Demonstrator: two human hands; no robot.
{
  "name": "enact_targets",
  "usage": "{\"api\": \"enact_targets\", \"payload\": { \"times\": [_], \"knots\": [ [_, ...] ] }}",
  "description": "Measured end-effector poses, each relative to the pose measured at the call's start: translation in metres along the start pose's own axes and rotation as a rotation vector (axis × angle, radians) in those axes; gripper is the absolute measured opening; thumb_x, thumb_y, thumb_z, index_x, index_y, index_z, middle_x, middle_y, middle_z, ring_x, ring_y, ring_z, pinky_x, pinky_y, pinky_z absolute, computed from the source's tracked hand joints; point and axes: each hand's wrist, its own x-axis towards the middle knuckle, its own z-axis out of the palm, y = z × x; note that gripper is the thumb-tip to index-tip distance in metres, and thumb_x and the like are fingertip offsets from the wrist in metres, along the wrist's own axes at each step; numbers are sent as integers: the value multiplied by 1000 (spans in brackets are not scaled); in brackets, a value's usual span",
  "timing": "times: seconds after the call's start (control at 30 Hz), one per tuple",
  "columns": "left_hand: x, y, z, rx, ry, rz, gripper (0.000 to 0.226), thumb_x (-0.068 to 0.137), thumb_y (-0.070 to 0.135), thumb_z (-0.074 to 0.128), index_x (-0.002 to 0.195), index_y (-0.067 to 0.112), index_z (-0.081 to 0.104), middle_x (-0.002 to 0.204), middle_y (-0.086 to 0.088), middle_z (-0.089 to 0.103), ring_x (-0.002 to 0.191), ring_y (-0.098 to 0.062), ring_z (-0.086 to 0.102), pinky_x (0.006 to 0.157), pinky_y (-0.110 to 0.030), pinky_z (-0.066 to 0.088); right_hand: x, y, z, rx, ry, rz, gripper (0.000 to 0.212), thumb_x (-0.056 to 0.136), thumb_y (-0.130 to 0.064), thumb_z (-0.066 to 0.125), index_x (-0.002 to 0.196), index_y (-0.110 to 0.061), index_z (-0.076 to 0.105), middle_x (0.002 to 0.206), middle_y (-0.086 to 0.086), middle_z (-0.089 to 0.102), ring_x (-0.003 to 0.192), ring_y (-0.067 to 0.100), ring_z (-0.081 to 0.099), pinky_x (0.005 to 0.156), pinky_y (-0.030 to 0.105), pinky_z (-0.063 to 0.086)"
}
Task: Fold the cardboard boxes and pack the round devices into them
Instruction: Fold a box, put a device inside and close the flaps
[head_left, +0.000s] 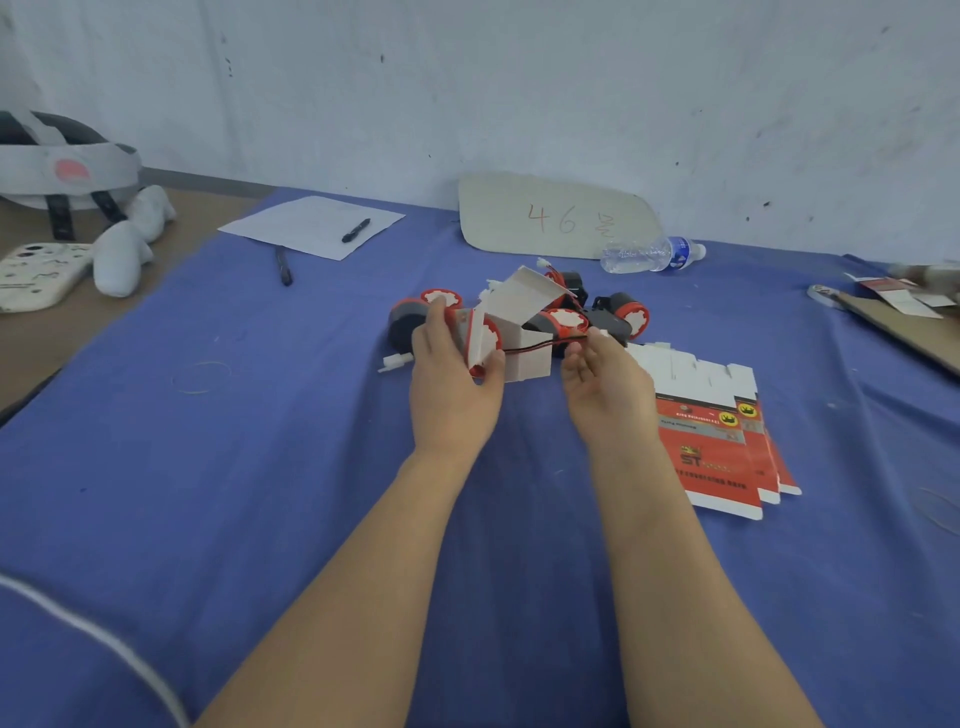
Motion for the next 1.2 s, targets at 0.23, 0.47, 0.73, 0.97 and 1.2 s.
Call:
{"api": "enact_targets", "payload": {
  "times": [0.23, 0.47, 0.73, 0.97, 1.2],
  "knots": [
    [2, 0, -4, -9, 72, -79, 63, 86, 17, 65, 141, 13, 35, 134, -4, 46, 112, -21, 53, 84, -41, 51, -5, 9, 4, -297, -17, -218, 14, 90, -13, 65, 85, -6, 54, 82, 9, 70, 65, 11, 71, 64, 19, 56],
    [2, 3, -2, -134, 66, -90, 58, 84, 15, 68, 134, 9, 40, 131, -6, 50, 112, -24, 55, 89, -46, 51, -8, 23, 2, -1150, 4, -688, 16, 93, -31, 58, 92, -17, 63, 88, -3, 67, 82, 13, 60, 68, 20, 43],
    [1, 2, 2, -127, 39, -52, 63, 85, 21, 69, 138, 13, 37, 133, -4, 48, 115, -21, 55, 93, -43, 50, -7, 17, 3, -1003, -17, -581, 9, 92, -21, 60, 98, -27, 55, 76, -11, 62, 72, 3, 60, 60, 7, 40],
    [-1, 1, 4, -106, 10, -39, 66, 85, 21, 68, 141, 14, 34, 134, -4, 47, 117, -21, 54, 94, -44, 50, -6, 17, 4, -895, -49, -557, 11, 90, -13, 59, 92, -22, 55, 87, -3, 63, 73, 13, 63, 60, 11, 44],
    [-1, 0, 6, -93, -16, -21, 68, 84, 20, 68, 143, 16, 33, 136, -3, 47, 119, -20, 53, 94, -44, 50, 0, 16, -3, -1356, 62, -837, 22, 93, -21, 58, 112, -16, 67, 99, 0, 46, 86, 18, 50, 69, 22, 32]
  ]
}}
